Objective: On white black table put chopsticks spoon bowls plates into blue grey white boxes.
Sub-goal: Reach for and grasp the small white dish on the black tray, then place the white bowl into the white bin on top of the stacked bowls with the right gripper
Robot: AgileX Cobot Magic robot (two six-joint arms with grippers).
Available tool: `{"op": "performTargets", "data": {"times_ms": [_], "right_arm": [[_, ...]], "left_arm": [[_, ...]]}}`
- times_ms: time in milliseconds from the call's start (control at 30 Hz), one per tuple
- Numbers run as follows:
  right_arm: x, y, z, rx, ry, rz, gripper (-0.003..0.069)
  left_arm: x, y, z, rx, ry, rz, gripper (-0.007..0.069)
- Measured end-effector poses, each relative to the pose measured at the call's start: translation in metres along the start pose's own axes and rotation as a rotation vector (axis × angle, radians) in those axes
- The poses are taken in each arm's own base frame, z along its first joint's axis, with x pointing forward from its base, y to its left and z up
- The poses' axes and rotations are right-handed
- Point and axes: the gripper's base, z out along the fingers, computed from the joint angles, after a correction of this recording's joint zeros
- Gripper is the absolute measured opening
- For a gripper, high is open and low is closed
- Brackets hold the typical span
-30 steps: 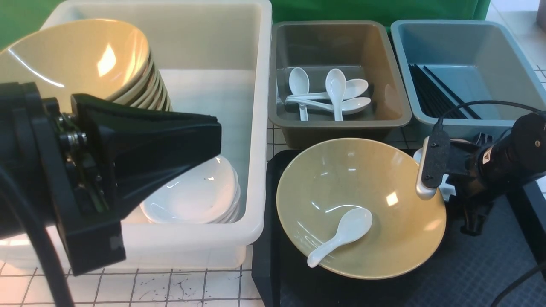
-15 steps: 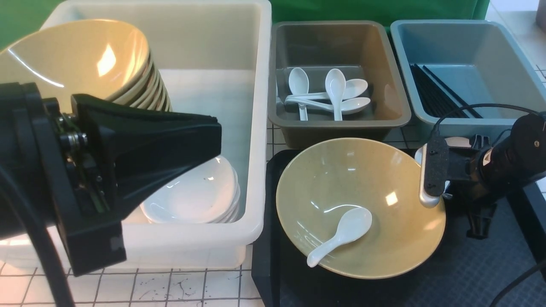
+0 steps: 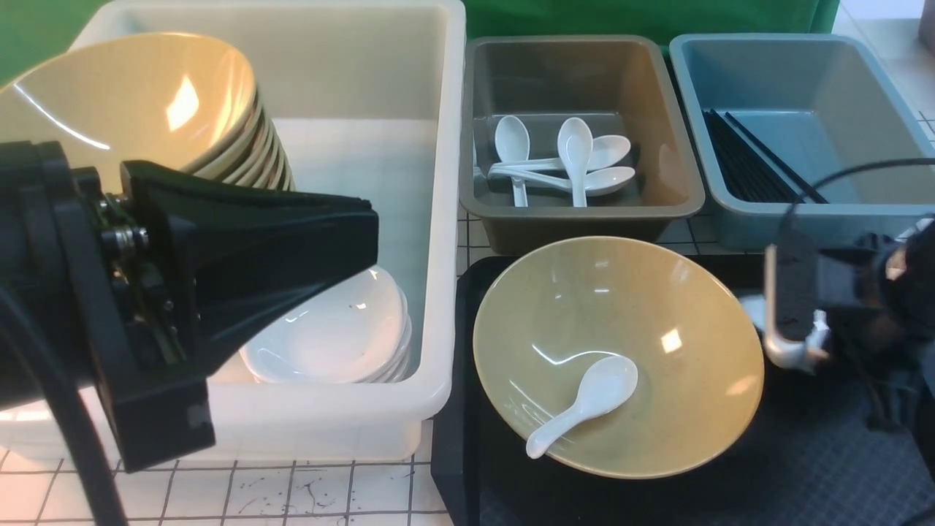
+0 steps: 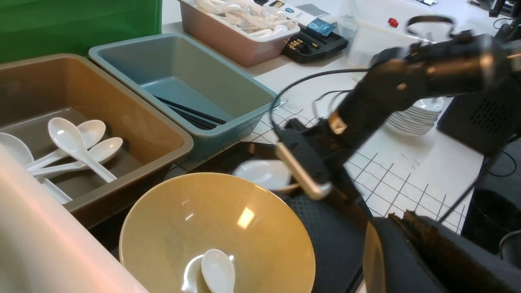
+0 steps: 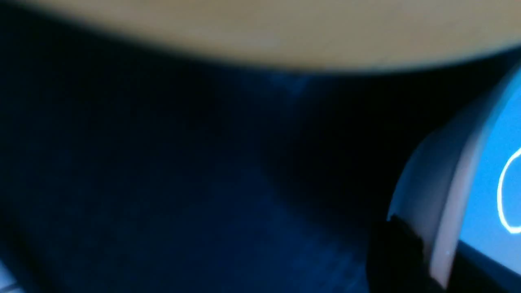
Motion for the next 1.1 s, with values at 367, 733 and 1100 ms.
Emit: {"op": "performTargets", "data": {"times_ms": [367, 733, 1100], "right_arm": [[0.014, 0.028, -0.093, 0.058, -0.062, 0.325, 0.0054], [-0.073, 0.07, -0.211, 0.097, -0.415, 0.074, 0.0054], [-0.238, 0.097, -0.17, 0.139, -0.453, -0.306, 0.0054]], "left_arm": [[-0.001, 0.0, 0.0, -0.005, -0.006, 0.0, -0.0001], [0.007, 0.011, -0.008, -0.159, 0.093, -0.063, -0.0001], [0.022, 0.005, -0.078, -0.45, 0.083, -0.172, -0.0001]]}}
